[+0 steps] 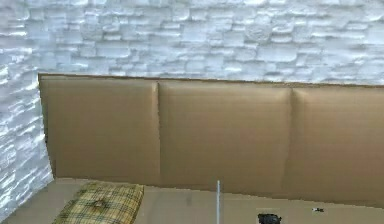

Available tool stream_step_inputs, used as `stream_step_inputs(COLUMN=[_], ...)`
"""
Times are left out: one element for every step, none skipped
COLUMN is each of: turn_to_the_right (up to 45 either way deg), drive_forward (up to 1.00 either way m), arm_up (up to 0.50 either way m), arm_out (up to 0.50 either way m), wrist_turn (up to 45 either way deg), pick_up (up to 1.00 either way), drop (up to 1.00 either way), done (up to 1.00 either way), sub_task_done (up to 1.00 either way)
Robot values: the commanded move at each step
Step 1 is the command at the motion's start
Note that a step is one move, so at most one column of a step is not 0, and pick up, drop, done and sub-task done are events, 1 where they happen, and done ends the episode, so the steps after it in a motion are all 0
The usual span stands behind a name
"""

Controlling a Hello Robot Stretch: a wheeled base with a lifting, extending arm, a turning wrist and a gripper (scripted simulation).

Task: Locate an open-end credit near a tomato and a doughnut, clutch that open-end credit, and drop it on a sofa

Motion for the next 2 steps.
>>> stream_step_inputs(turn_to_the_right=[-45.0,-9.0], drive_forward=[0.00,0.00], arm_up=[0.00,0.00], arm_out=[0.00,0.00], wrist_turn=[0.0,0.0], pick_up=[0.00,0.00], drop=[0.00,0.00], done=[0.00,0.00], sub_task_done=[0.00,0.00])
